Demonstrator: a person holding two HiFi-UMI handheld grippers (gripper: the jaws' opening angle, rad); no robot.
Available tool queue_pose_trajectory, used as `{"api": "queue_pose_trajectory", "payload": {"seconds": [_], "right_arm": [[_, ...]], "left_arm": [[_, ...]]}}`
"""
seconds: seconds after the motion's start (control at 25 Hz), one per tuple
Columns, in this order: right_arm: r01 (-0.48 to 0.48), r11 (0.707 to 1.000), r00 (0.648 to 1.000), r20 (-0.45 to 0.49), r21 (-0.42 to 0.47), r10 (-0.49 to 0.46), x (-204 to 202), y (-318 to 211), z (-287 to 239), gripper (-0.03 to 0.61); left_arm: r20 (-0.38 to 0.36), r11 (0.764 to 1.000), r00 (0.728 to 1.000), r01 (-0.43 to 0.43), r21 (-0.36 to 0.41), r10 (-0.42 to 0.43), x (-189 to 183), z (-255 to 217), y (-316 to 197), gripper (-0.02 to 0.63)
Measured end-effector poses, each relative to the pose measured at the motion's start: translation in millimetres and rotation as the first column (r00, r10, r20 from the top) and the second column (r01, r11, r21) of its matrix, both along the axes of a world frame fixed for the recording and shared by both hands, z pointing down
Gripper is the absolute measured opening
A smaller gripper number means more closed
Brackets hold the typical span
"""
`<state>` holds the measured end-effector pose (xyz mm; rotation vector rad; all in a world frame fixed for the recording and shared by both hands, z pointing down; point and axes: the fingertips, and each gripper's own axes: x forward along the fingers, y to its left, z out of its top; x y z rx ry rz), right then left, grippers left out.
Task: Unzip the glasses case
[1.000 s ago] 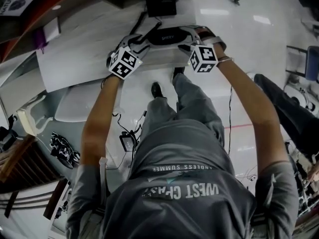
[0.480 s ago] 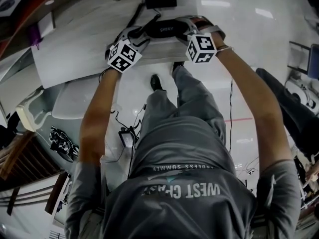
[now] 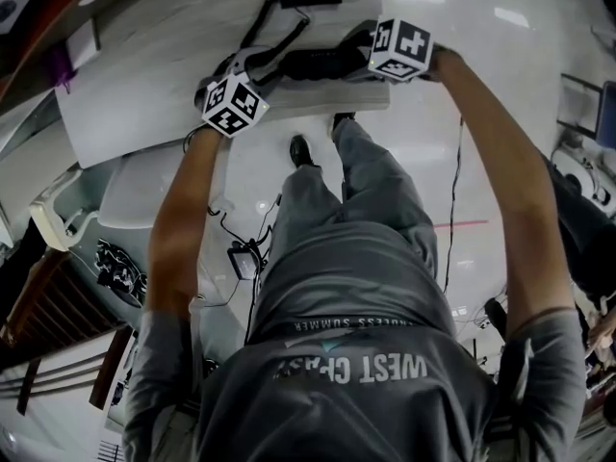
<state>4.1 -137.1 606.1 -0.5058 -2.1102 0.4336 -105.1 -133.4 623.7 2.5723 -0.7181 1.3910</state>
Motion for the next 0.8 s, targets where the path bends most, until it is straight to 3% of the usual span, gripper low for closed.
{"api": "queue_pose_trajectory", "payload": {"seconds": [0.12,0.28,0.44,0.6,0.8], "right_arm": [[-0.010,0.994,1.000,-0.030,-0.110,0.007,4,8,1,0.296],[-0.079,0.993,0.997,-0.001,-0.089,0.079,3,6,2,0.329],[-0.208,0.975,0.975,0.093,0.074,0.201,5,-3,-3,0.370],[-0.337,0.911,0.935,0.194,0.238,0.295,14,-5,-19,0.370],[-0.236,0.857,0.970,0.155,0.458,0.185,16,18,3,0.394]], "left_arm": [[0.031,0.997,0.997,-0.067,0.030,0.066,5,2,5,0.143],[0.064,0.991,0.992,-0.112,0.067,0.108,9,2,8,0.089],[0.074,0.991,0.992,-0.112,0.073,0.107,10,1,8,0.061],[0.068,0.992,0.993,-0.098,0.073,0.093,11,0,7,0.060],[0.065,0.993,0.994,-0.092,0.080,0.087,13,-1,8,0.055]]}}
